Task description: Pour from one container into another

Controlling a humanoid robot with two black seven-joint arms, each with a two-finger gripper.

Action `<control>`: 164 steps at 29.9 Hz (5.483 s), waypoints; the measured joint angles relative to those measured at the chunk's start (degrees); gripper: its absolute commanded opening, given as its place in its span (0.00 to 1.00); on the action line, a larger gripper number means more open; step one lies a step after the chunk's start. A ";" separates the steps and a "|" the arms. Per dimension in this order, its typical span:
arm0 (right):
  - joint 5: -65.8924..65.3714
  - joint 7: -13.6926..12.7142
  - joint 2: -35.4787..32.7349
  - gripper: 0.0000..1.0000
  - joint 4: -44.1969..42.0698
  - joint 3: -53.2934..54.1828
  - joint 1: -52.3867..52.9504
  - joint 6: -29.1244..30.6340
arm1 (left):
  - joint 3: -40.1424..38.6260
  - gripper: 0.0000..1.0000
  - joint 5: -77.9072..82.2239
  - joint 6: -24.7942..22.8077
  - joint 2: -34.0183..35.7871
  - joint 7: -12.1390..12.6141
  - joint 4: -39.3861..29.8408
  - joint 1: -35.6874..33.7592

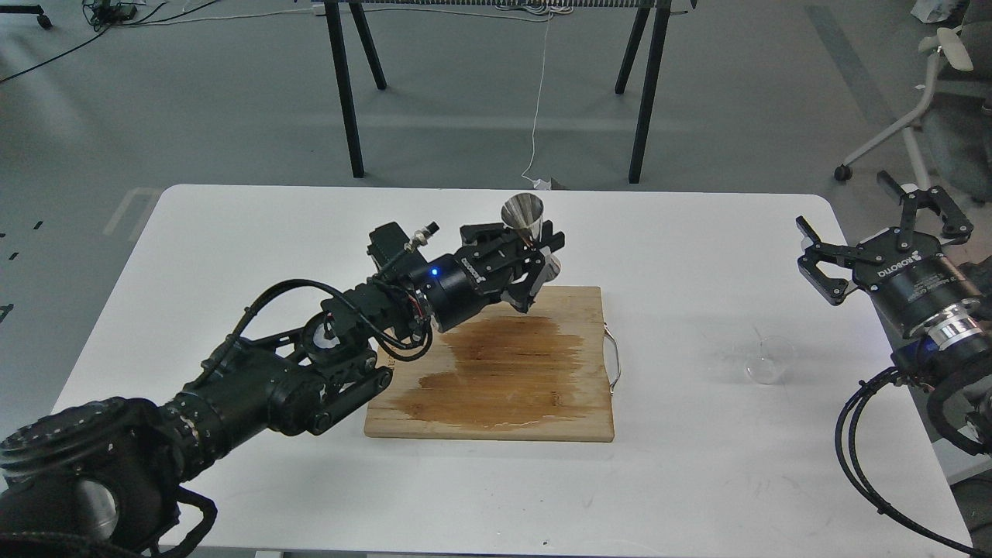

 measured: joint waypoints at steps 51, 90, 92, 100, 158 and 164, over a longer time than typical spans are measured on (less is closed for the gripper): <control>0.00 0.00 -0.83 0.98 0.33 0.10 -0.35 0.00 | 0.74 0.88 2.37 0.00 -1.91 0.00 7.52 9.74; 0.01 0.00 -0.59 0.98 0.38 0.41 -0.71 0.00 | -1.11 0.87 -18.43 0.01 20.69 0.00 -4.78 12.43; -0.17 0.00 -0.51 0.98 0.31 0.05 -0.33 0.00 | -1.20 0.87 -25.64 0.01 25.41 0.01 -7.59 12.48; -1.86 -0.59 -1.06 0.99 0.93 -4.31 4.32 0.00 | -6.39 0.88 -52.79 -21.19 39.45 0.01 -20.84 12.34; 29.17 0.56 1.66 0.98 9.03 -3.77 -14.93 -35.47 | -18.51 0.92 -77.90 -56.00 44.40 0.00 -26.79 16.98; 28.43 0.53 3.99 0.98 5.34 -3.72 -11.54 -36.71 | -18.51 0.92 -77.90 -56.00 44.40 0.00 -26.72 16.99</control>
